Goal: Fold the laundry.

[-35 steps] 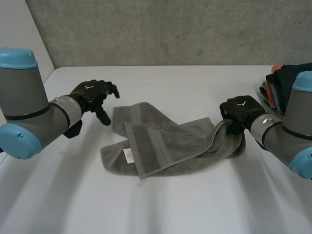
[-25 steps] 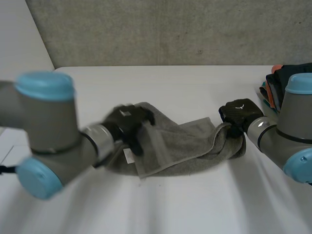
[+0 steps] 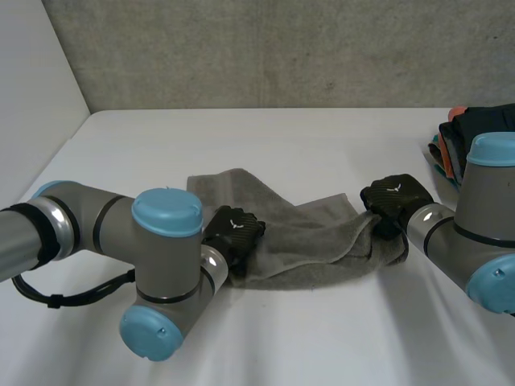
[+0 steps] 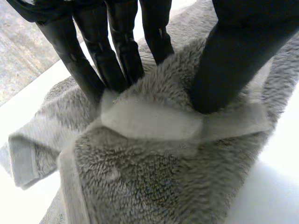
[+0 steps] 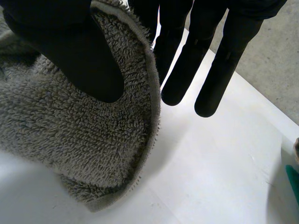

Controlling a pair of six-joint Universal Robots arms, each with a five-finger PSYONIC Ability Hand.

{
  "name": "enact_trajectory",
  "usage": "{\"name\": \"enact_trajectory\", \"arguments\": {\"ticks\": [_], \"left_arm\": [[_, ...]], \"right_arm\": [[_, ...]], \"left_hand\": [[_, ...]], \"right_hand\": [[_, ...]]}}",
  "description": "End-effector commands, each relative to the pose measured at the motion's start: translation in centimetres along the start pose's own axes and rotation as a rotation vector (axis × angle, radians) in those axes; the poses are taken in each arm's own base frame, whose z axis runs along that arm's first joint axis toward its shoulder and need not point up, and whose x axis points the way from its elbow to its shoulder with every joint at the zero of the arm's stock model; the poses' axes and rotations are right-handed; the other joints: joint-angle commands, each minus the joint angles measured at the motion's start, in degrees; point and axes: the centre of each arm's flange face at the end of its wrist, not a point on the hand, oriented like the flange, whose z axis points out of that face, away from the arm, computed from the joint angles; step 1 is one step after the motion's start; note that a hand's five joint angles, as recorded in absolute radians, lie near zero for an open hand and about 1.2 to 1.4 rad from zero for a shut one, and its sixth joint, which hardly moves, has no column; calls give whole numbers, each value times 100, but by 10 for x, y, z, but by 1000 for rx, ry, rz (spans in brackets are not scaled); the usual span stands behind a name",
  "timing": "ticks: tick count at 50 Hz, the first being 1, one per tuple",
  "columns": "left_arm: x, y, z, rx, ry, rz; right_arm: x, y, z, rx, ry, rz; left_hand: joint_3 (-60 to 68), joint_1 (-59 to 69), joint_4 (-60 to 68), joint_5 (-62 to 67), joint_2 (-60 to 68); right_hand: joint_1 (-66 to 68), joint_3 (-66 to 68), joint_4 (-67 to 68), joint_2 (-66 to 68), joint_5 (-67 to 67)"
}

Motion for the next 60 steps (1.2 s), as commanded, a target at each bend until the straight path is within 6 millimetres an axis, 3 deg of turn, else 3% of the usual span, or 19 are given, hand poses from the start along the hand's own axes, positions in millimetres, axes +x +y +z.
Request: {"name": "enact_trajectory", "arguments": {"ticks": [1,12,16,23,26,30,31,32,34,35,39,42,46,50,51,53,54,56,60], "left_arm": [[-10,-8,-1,19,-18,-10],[-44,-84,-52,237,-93,-93],[-65,-103,-65,272,-131,-125],[-82,-123,-71,253,-106,-153],[-96,-137,-59,283,-120,-166],[-118,-168,-43,412,-166,-181],[-127,-184,-40,484,-186,-192],[-132,-191,-40,521,-198,-202],[-146,-211,-44,627,-233,-219],[-158,-233,-53,747,-265,-234],[-179,-260,-74,952,-327,-300],[-186,-243,-75,945,-364,-343],[-176,-203,-62,833,-327,-344],[-152,-130,-40,609,-254,-372],[-141,-103,-34,526,-237,-389],[-129,-76,-28,437,-221,-406],[-118,-47,-21,347,-213,-420],[-104,-10,-13,237,-210,-438],[-91,34,-7,87,-237,-438]], "right_arm": [[-3,1,-1,-4,-9,-6],[-6,-17,-9,44,-2,-28],[0,-21,-9,51,34,-44],[13,-29,-7,56,117,-56],[28,-51,-2,141,182,-61],[52,-100,2,347,299,-85],[63,-125,-1,448,358,-94],[68,-137,-2,497,388,-99],[76,-161,-9,602,443,-109],[81,-184,-17,705,488,-114],[80,-222,-36,914,537,-130],[62,-232,-40,1008,488,-157],[31,-209,-31,931,338,-180],[-12,-163,-20,750,128,-173],[-26,-143,-15,675,56,-162],[-42,-123,-11,598,-13,-145],[-57,-102,-5,517,-72,-126],[-77,-72,3,401,-141,-105],[-95,-26,18,212,-177,-99]], "left_hand": [[2019,2112,1961,2089,1958],[2019,2112,1961,2089,1958],[2019,2112,1961,2089,1958],[2019,2112,1961,2089,1958],[2019,2112,1961,2089,1958],[2019,2112,1961,2089,1958],[2019,2112,1961,2089,1958],[2019,2112,1961,2089,1958],[2019,2112,1961,2089,1958],[2019,2112,1961,2089,1958],[2019,2112,1961,2089,1958],[2019,2112,1961,2089,1958],[2019,2112,1961,2089,1958],[2019,2112,1961,2089,1958],[2019,2112,1961,2089,1958],[2019,2112,1961,2089,1958],[2019,2112,1961,2089,1958],[2019,2112,1961,2089,1958],[1788,1881,1730,1858,1727]], "right_hand": [[1463,1179,1135,1218,1334],[1463,1179,1135,1218,1334],[1463,1179,1135,1218,1334],[1463,1179,1135,1218,1334],[1463,1179,1135,1218,1334],[1463,1179,1135,1218,1334],[1463,1179,1135,1218,1334],[1463,1179,1135,1218,1334],[1463,1179,1135,1218,1334],[1463,1179,1135,1218,1334],[1463,1179,1135,1218,1334],[1463,1179,1135,1218,1334],[1463,1179,1135,1218,1334],[1463,1179,1135,1218,1334],[1463,1179,1135,1218,1334],[1463,1179,1135,1218,1334],[1463,1179,1135,1218,1334],[1463,1179,1135,1218,1334],[1463,1179,1135,1218,1334]]}}
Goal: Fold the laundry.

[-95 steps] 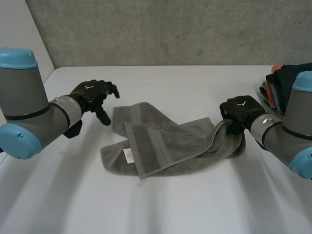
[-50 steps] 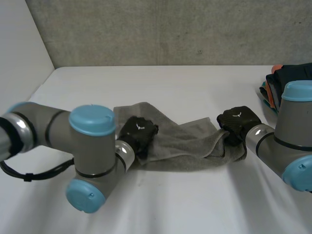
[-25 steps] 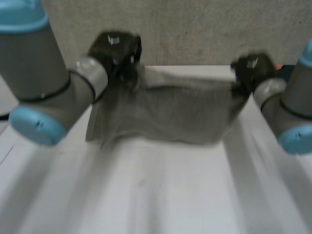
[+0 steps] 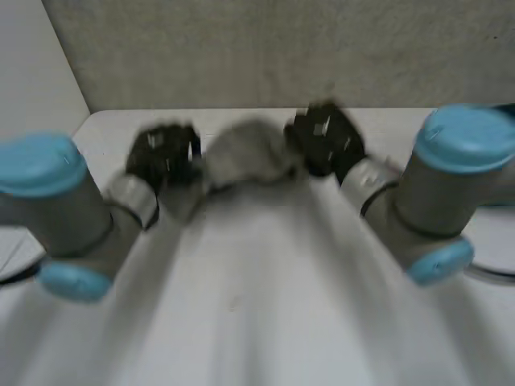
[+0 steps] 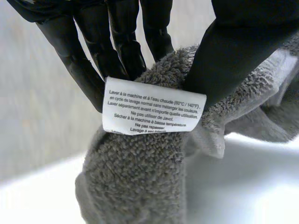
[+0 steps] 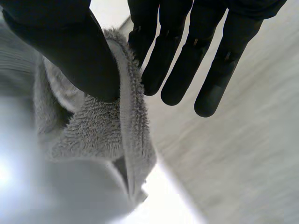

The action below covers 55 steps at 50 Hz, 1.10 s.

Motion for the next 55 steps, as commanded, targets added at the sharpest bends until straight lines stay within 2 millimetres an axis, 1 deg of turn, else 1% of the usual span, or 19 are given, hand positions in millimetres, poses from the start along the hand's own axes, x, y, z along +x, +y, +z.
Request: {"name": "enact_trajectory", "arguments": {"ticks": [1,2,3,4,7,11,13,16,19,22,26,29,34,37,38,42,47,50,55], "left_arm": [[-10,77,-18,-239,-81,38],[-11,76,-19,-238,-86,47],[-11,72,-20,-230,-84,68],[-9,66,-22,-217,-78,87],[-4,56,-29,-198,-59,141],[2,53,-38,-194,-35,196],[8,53,-44,-193,-8,223],[26,59,-53,-188,62,275],[40,66,-56,-178,105,340],[49,78,-57,-182,137,419],[55,87,-54,-184,147,471],[55,89,-46,-170,125,503],[48,88,-30,-138,60,544],[43,86,-22,-120,30,552],[41,85,-20,-113,24,551],[37,74,-19,-88,19,535],[40,55,-25,-36,38,465],[38,51,-23,-30,39,432],[33,50,-19,-39,39,394]], "right_arm": [[-49,78,-18,-336,-106,64],[-47,79,-19,-349,-95,65],[-46,80,-20,-357,-87,65],[-43,79,-21,-363,-69,64],[-39,74,-26,-369,-46,76],[-38,71,-35,-372,-44,98],[-39,72,-39,-378,-48,101],[-41,73,-43,-384,-56,97],[-41,75,-44,-392,-59,86],[-41,77,-45,-398,-63,70],[-41,78,-45,-403,-65,65],[-42,79,-46,-407,-69,65],[-43,79,-46,-410,-71,65],[-44,79,-47,-412,-70,64],[-43,79,-47,-414,-68,63],[-41,79,-47,-412,-63,63],[-37,79,-45,-412,-53,64],[-35,79,-44,-411,-48,63],[-34,78,-42,-408,-45,62]], "left_hand": [[-204,204,-311,49,-306],[-766,-358,-873,-513,-868],[-1637,-1230,-1744,-1384,-1739],[-1962,-1555,-2069,-1709,-2064],[-2467,-2059,-2574,-2214,-2569],[-2806,-2399,-2913,-2553,-2908],[-3208,-2801,-3315,-2955,-3310],[-3764,-3356,-3871,-3511,-3866],[-4201,-3793,-4308,-3948,-4303],[-4236,-3829,-4343,-3983,-4338],[-4371,-3963,-4478,-4118,-4473],[-4388,-3980,-4495,-4135,-4490],[-4287,-3880,-4394,-4034,-4389],[-3851,-3443,-3958,-3598,-3953],[-3500,-3092,-3607,-3247,-3602],[-2590,-2182,-2697,-2337,-2692],[-2252,-1845,-2359,-1999,-2354],[-2251,-1844,-2359,-1999,-2354],[-1228,-820,-1335,-975,-1330]], "right_hand": [[1463,1175,1128,1216,1334],[1463,1175,1128,1216,1334],[1463,1175,1128,1216,1334],[1463,1175,1128,1216,1334],[1463,1175,1128,1216,1334],[1463,1175,1128,1216,1334],[1463,1175,1128,1216,1334],[1463,1175,1128,1216,1334],[1463,1175,1128,1216,1334],[1463,1175,1128,1216,1334],[1463,1175,1128,1216,1334],[1463,1175,1128,1216,1334],[1463,1175,1128,1216,1334],[1463,1175,1128,1216,1334],[1463,1175,1128,1216,1334],[1463,1175,1128,1216,1334],[1463,1175,1128,1216,1334],[1463,1175,1128,1216,1334],[1463,1175,1128,1216,1334]]}}
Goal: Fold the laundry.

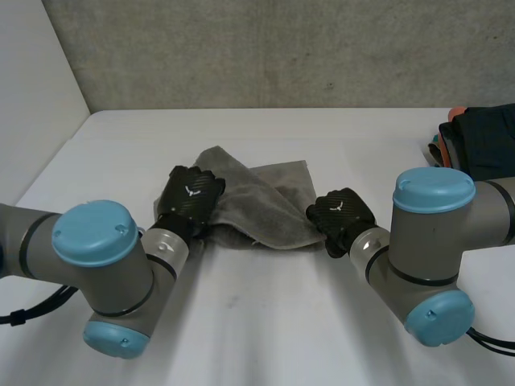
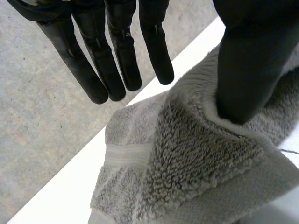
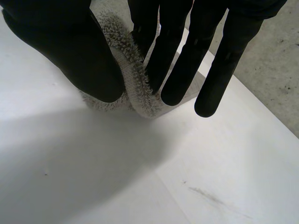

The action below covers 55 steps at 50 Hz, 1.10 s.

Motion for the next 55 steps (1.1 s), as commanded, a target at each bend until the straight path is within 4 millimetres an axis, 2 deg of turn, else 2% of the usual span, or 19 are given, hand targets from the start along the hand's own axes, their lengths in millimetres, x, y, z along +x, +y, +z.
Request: {"name": "enact_trajectory", "arguments": {"ticks": [1,6,9,15,19,22,26,27,30,31,35,37,41,46,48,49,50,51,55], "left_arm": [[-7,-2,3,-2,5,-57],[-8,-10,2,-2,22,-66],[-8,-13,4,-6,37,-78],[-7,2,12,-100,49,-74],[-10,-2,-3,-185,86,-84],[-19,-27,-15,-149,99,-98],[-38,-87,-37,39,91,-152],[-46,-110,-44,126,86,-179],[-59,-142,-52,257,64,-221],[-66,-159,-53,325,47,-236],[-86,-183,-43,409,-26,-250],[-94,-183,-37,401,-61,-251],[-113,-162,-20,310,-141,-255],[-124,-107,-9,134,-186,-268],[-125,-94,-8,108,-187,-270],[-125,-89,-7,101,-183,-271],[-125,-82,-7,100,-175,-268],[-125,-78,-6,100,-170,-268],[-124,-68,-6,118,-152,-263]], "right_arm": [[2,-1,2,3,4,0],[1,-2,2,5,3,-1],[2,-2,3,6,5,0],[10,-4,3,-1,19,6],[29,-14,-5,-22,46,15],[52,-29,-17,-28,92,17],[91,-63,-41,34,202,9],[108,-85,-52,112,268,-1],[128,-119,-69,248,358,-18],[138,-142,-80,343,411,-34],[144,-179,-93,501,454,-52],[136,-184,-90,520,425,-57],[93,-173,-76,466,260,-62],[22,-122,-67,228,24,-35],[6,-108,-68,162,-30,-11],[-1,-100,-66,128,-50,5],[-7,-88,-63,73,-74,46],[-8,-84,-61,50,-79,66],[10,-80,-52,1,-11,154]], "left_hand": [[1510,1499,1527,1560,1515],[1878,1867,1896,1928,1883],[3911,3900,3929,3961,3916],[3914,3903,3932,3964,3919],[3914,3903,3932,3964,3919],[3914,3903,3932,3964,3919],[3914,3903,3932,3964,3919],[3914,3903,3932,3964,3919],[3914,3903,3932,3964,3919],[3914,3903,3932,3964,3919],[3914,3903,3932,3964,3919],[3914,3903,3932,3964,3919],[3914,3903,3932,3964,3919],[3914,3903,3932,3964,3919],[3914,3903,3932,3964,3919],[3914,3903,3932,3964,3919],[3914,3903,3932,3964,3919],[3914,3903,3932,3964,3919],[3914,3903,3932,3964,3919]], "right_hand": [[1463,1175,1127,1216,1334],[1463,1175,1127,1216,1334],[1463,1175,1127,1216,1334],[1463,1175,1127,1216,1334],[1463,1175,1127,1216,1334],[1463,1175,1127,1216,1334],[1463,1175,1127,1216,1334],[1463,1175,1127,1216,1334],[1463,1175,1127,1216,1334],[1463,1175,1127,1216,1334],[1463,1175,1127,1216,1334],[1463,1175,1127,1216,1334],[1463,1175,1127,1216,1334],[1463,1175,1127,1216,1334],[1463,1175,1127,1216,1334],[928,640,592,681,799],[-1608,-1896,-1944,-1856,-1738],[-2616,-2904,-2952,-2864,-2746],[-4471,-4759,-4807,-4719,-4600]]}}
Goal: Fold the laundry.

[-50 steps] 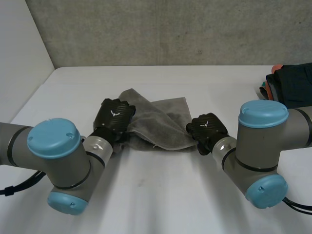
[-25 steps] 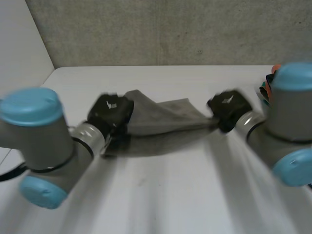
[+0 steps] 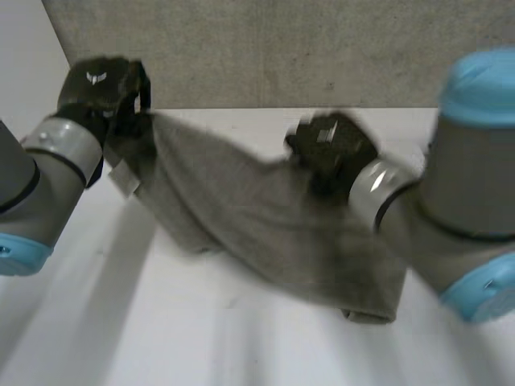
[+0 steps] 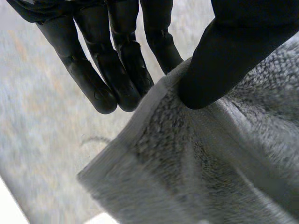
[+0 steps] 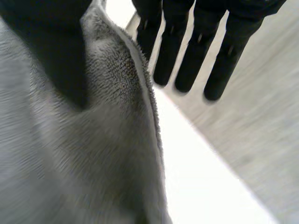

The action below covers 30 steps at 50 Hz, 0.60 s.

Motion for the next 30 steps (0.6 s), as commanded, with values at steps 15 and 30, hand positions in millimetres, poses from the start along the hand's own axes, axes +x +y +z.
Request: {"name": "enact_trajectory", "arguments": {"ticks": [15,30], "left_arm": [[-4,22,-28,11,58,-13],[1,11,-38,44,84,-20]], "right_arm": [[89,46,12,-266,0,9],[82,135,28,-338,1,-31]], "left_hand": [[1187,1330,1142,1351,1145],[1187,1330,1142,1351,1145]], "right_hand": [[-1976,-2157,-2205,-2061,-2185],[-511,-693,-740,-597,-720]]}}
